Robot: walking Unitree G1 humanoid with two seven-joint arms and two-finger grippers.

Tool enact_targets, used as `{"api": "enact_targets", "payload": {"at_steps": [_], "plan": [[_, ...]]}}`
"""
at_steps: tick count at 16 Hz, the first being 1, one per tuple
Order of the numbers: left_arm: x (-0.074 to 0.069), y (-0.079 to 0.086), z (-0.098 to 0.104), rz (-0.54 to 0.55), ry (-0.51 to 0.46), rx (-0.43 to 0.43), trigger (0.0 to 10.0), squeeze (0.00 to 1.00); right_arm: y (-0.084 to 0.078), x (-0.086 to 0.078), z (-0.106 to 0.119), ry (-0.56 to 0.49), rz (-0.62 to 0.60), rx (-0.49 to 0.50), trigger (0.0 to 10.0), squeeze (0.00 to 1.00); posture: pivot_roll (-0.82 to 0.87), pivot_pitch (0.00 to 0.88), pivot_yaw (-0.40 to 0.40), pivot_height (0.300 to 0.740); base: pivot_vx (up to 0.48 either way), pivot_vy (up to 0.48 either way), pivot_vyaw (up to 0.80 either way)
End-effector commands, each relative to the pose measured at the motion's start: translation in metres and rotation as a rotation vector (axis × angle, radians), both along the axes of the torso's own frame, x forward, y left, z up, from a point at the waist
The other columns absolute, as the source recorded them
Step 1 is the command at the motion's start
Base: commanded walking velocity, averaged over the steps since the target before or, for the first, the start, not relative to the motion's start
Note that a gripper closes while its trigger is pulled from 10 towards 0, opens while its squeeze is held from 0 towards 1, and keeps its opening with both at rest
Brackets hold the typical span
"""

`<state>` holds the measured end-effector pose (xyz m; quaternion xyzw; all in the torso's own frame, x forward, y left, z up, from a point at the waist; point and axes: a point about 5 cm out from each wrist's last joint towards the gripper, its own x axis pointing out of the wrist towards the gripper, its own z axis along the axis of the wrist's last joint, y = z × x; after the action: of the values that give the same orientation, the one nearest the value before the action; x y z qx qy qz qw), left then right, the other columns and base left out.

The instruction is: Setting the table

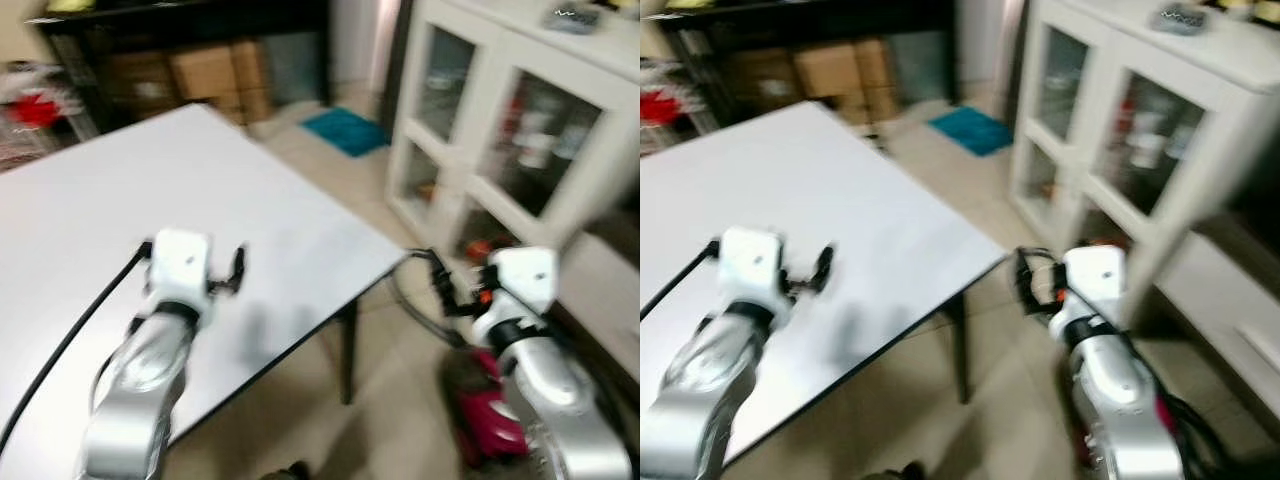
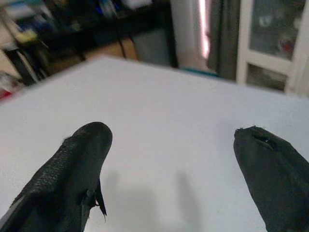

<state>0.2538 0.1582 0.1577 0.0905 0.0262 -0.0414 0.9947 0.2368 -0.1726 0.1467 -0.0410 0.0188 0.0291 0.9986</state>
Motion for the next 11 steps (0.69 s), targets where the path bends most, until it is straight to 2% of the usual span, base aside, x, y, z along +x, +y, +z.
{"api": "enact_targets", "payload": {"at_steps": [1, 2, 4, 5, 7, 9, 11], "plan": [[0.006, 0.004, 0.004, 0.011, -0.01, 0.043, 10.0, 0.9, 0.0, 0.001, 0.004, -0.013, -0.005, 0.03, 10.0, 1.0, -0.14, 0.032, 0.082, 0.74, 0.0, 0.0, 0.8], [0.01, 0.005, 0.011, 0.008, -0.032, 0.059, 10.0, 0.92, -0.001, 0.002, 0.009, -0.027, -0.004, 0.047, 10.0, 1.0, -0.13, 0.051, 0.093, 0.74, 0.0, 0.0, 0.8], [0.013, 0.01, 0.013, 0.047, -0.056, 0.087, 10.0, 0.91, -0.006, 0.001, 0.0, -0.004, -0.024, 0.022, 10.0, 1.0, -0.14, 0.045, 0.097, 0.74, 0.0, 0.0, 0.8], [0.012, 0.014, 0.009, 0.004, -0.017, 0.098, 10.0, 0.0, -0.004, -0.001, 0.0, -0.002, -0.042, 0.038, 10.0, 1.0, -0.14, 0.037, 0.109, 0.74, 0.0, 0.0, 0.8], [0.014, 0.019, 0.007, -0.021, -0.001, 0.081, 10.0, 0.0, 0.003, -0.002, 0.002, -0.009, -0.04, 0.05, 10.0, 1.0, -0.17, 0.031, 0.116, 0.74, 0.0, 0.0, 0.8], [0.02, 0.014, 0.007, 0.004, -0.008, 0.134, 10.0, 0.0, 0.005, -0.002, 0.002, -0.006, -0.015, 0.063, 10.0, 1.0, -0.12, 0.049, 0.109, 0.74, 0.0, 0.0, 0.8], [0.011, 0.018, 0.0, 0.03, 0.021, 0.156, 10.0, 0.0, 0.002, -0.003, -0.007, 0.034, -0.019, 0.037, 10.0, 1.0, -0.13, 0.051, 0.091, 0.74, 0.0, 0.0, 0.8]]}}
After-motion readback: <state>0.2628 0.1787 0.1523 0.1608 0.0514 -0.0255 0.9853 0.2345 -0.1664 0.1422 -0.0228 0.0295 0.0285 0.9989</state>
